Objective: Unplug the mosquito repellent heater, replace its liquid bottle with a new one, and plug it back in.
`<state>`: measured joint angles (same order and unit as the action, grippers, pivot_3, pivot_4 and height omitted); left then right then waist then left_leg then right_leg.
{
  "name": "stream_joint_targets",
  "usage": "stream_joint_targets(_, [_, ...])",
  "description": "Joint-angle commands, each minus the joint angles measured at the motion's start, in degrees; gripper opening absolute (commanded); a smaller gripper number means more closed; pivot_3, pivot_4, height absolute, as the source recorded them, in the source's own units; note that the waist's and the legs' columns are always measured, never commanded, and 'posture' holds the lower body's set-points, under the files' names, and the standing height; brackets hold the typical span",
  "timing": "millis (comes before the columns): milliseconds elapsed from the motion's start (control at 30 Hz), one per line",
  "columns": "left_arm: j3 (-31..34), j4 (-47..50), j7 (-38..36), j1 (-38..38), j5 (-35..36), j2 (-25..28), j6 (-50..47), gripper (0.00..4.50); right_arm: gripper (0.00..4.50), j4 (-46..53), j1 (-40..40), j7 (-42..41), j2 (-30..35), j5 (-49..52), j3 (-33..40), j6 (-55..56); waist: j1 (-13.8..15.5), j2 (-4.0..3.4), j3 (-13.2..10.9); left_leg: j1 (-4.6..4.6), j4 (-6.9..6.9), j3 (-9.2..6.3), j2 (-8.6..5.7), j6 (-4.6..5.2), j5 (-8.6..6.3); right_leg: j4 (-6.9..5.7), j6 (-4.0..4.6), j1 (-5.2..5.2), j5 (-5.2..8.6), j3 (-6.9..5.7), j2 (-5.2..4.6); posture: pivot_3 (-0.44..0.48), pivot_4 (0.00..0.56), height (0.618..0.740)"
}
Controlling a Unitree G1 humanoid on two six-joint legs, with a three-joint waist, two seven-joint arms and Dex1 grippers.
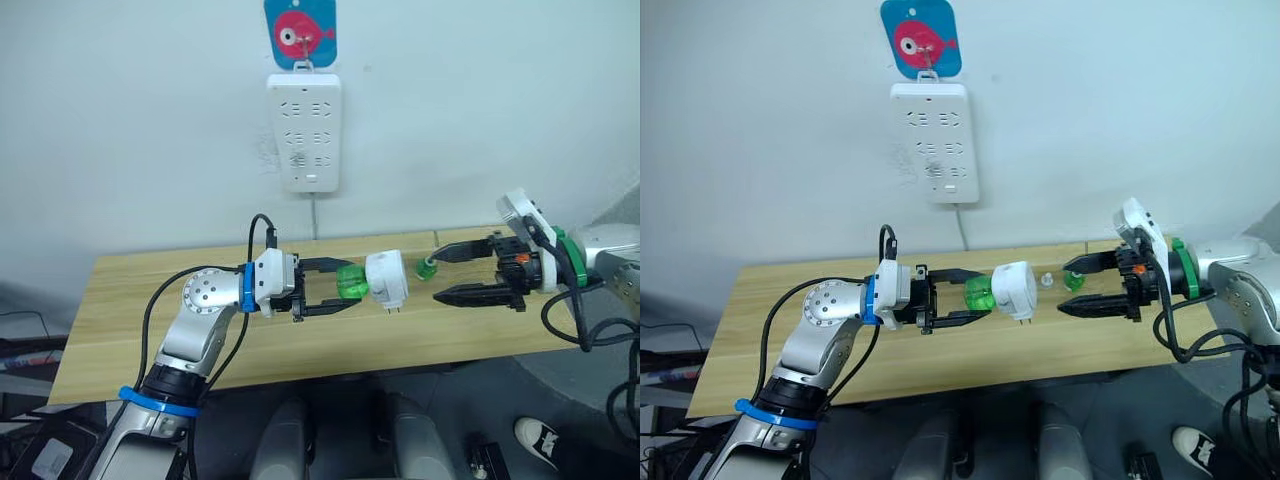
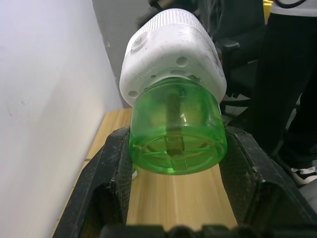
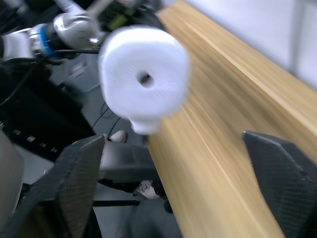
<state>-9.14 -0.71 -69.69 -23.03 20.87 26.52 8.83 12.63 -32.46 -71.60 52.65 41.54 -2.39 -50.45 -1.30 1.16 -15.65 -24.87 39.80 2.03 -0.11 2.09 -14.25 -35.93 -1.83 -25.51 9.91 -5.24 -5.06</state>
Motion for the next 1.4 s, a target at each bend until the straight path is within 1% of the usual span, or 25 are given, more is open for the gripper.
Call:
stream_joint_targets(33, [-0.1,1.1,-0.5,-1.1,0.4,-0.8,1.6,2.21,4.49,2.8,-1.4,2.0,-1.7,1.1,-0.1,-1.2,0.1,0.00,0.0,-0.01,0.00,-0.01,-0.07,0.00,0.00,0.00,0.09,0.00,-0.06,0.01,-0.01,-0.140,0.251,0.740])
stream_joint_targets(200, [-0.5,1.5,-0.6,-1.6,0.6,-1.6,1.1,2.21,4.49,3.7,-2.7,3.6,-4.4,1.9,-0.8,-3.5,0.1,0.00,0.0,0.00,0.04,0.06,-0.16,0.01,0.00,0.02,0.07,0.03,-0.07,0.01,-0.19,-0.143,0.259,0.740])
stream_joint_targets(367, [-1.3,2.2,-0.5,-1.9,0.4,-2.8,0.2,2.21,4.49,4.4,-3.4,5.0,-8.0,1.0,-1.6,-2.5,0.0,0.00,0.0,0.00,0.02,-0.03,-0.10,0.01,0.00,0.00,0.03,0.02,-0.03,0.01,-0.19,-0.145,0.260,0.740])
stream_joint_targets(467, [-1.2,2.3,-0.6,-2.0,0.5,-3.0,-0.1,2.21,3.96,5.6,-2.8,4.2,-8.1,0.4,-2.0,-1.3,0.0,0.00,0.0,-0.01,0.00,-0.04,-0.10,0.01,0.00,-0.02,0.09,0.01,-0.07,0.00,-0.16,-0.148,0.258,0.740])
stream_joint_targets(500, [-1.1,2.3,-0.5,-2.1,0.5,-3.0,-0.2,2.21,3.69,6.0,-2.5,3.8,-7.9,0.1,-2.3,-0.7,0.0,0.00,0.0,-0.01,0.00,-0.03,-0.10,0.01,0.00,-0.02,0.09,0.01,-0.07,-0.01,-0.15,-0.148,0.257,0.740])
stream_joint_targets(533, [-1.1,2.3,-0.5,-2.1,0.5,-3.1,-0.2,2.21,3.27,6.2,-2.2,3.7,-7.8,-0.1,-2.4,-0.3,0.0,0.00,0.0,0.00,0.00,-0.03,-0.10,0.01,0.00,-0.02,0.08,0.02,-0.06,-0.01,-0.15,-0.148,0.257,0.740])
stream_joint_targets(567, [-1.1,2.3,-0.5,-2.1,0.5,-3.2,-0.2,2.21,3.01,6.3,-2.0,3.7,-7.9,-0.2,-2.5,0.0,0.0,0.00,0.0,-0.01,0.02,-0.04,-0.10,0.01,0.00,-0.02,0.06,0.03,-0.06,-0.03,-0.15,-0.147,0.255,0.740])
stream_joint_targets(733, [-1.4,2.6,-0.5,-1.6,-0.6,-3.0,-0.2,2.21,3.01,6.1,-1.8,4.3,-8.5,-0.7,-2.3,1.0,-0.1,0.00,0.0,0.00,0.02,-0.02,-0.11,0.01,0.00,-0.02,0.03,0.03,-0.03,-0.03,-0.14,-0.141,0.248,0.740])
stream_joint_targets(800, [-1.8,3.3,-1.0,-0.9,-0.7,-1.8,-2.0,2.93,3.01,5.6,-1.3,4.2,-8.6,-2.4,-2.9,3.4,-0.1,0.00,0.0,0.00,0.02,-0.02,-0.11,0.01,0.00,-0.02,0.06,0.02,-0.05,-0.03,-0.13,-0.134,0.239,0.740])
stream_joint_targets(833, [-1.6,3.9,-1.1,-0.3,-0.6,-0.8,-3.4,3.18,3.01,4.9,-0.9,4.0,-8.6,-4.3,-3.6,5.7,-0.1,0.00,0.0,0.00,0.02,-0.02,-0.11,0.01,0.00,-0.02,0.05,0.03,-0.05,-0.04,-0.12,-0.134,0.239,0.740])
stream_joint_targets(900, [-0.4,4.6,-0.6,1.2,-0.1,1.3,-6.1,3.82,3.01,2.2,0.4,2.5,-7.8,-10.6,-5.7,14.6,-0.2,-0.01,0.0,0.00,0.01,-0.01,-0.11,0.01,0.00,-0.02,0.03,0.03,-0.04,-0.04,-0.06,-0.126,0.230,0.740])
stream_joint_targets(967, [1.1,6.3,0.9,2.8,1.2,3.4,-10.6,4.47,3.01,-3.1,1.9,0.8,-6.5,-19.3,-8.8,27.4,-0.2,-0.01,0.0,0.01,0.01,-0.01,-0.11,0.01,0.00,-0.03,-0.06,0.03,0.02,-0.06,0.01,-0.114,0.224,0.740])
stream_joint_targets(1033, [2.0,8.3,2.6,3.5,2.2,5.0,-15.0,4.50,3.01,-9.4,2.4,0.0,-5.8,-26.5,-11.2,39.6,-0.1,-0.01,0.0,0.01,0.01,0.01,-0.13,0.01,0.00,-0.03,-0.12,0.02,0.06,-0.09,0.06,-0.104,0.223,0.740])
stream_joint_targets(1067, [1.9,8.9,2.8,3.6,1.7,6.2,-16.8,4.50,3.01,-13.4,2.3,0.3,-5.4,-30.6,-12.5,46.7,-0.1,-0.01,0.0,0.01,0.02,0.01,-0.15,0.01,0.00,-0.03,-0.13,0.02,0.06,-0.09,0.06,-0.094,0.220,0.740])
stream_joint_targets(1133, [1.3,9.3,3.1,3.0,0.3,8.7,-20.3,4.50,3.01,-20.4,1.2,1.7,-5.3,-37.5,-14.9,57.6,0.0,-0.01,0.0,0.01,0.03,0.06,-0.21,0.00,0.00,-0.03,-0.17,0.02,0.08,-0.05,0.04,-0.071,0.215,0.740])
stream_joint_targets(1200, [-0.1,9.0,1.2,1.3,-0.3,11.9,-24.5,4.50,3.01,-26.3,-1.4,4.8,-6.2,-44.4,-16.9,70.9,0.0,-0.01,0.0,0.01,0.02,0.11,-0.20,0.00,0.01,-0.03,-0.18,0.01,0.07,-0.02,0.04,-0.057,0.214,0.740])
stream_joint_targets(1267, [-1.8,7.9,-1.7,-1.2,-0.2,14.0,-27.7,4.50,3.01,-31.1,-4.5,7.5,-7.4,-49.3,-18.4,84.4,-0.1,-0.01,0.0,0.01,0.02,0.14,-0.18,-0.02,0.02,-0.07,-0.18,-0.03,0.07,-0.02,0.07,-0.050,0.208,0.740])
stream_joint_targets(1333, [-4.0,4.8,-4.6,-5.3,-1.5,14.8,-29.3,4.50,3.01,-35.7,-7.9,10.9,-8.6,-53.8,-19.8,97.3,-0.1,-0.01,0.0,0.01,0.00,0.18,-0.17,-0.04,0.03,-0.10,-0.18,-0.08,0.07,0.01,0.10,-0.046,0.205,0.740])
stream_joint_targets(1400, [-6.4,0.7,-6.9,-9.8,-3.6,14.8,-30.1,4.50,3.01,-39.7,-10.9,14.8,-9.7,-58.3,-20.8,106.5,-0.2,-0.01,0.0,0.04,0.00,0.17,-0.16,-0.09,0.06,-0.10,-0.18,-0.05,0.07,-0.01,0.12,-0.046,0.199,0.740])
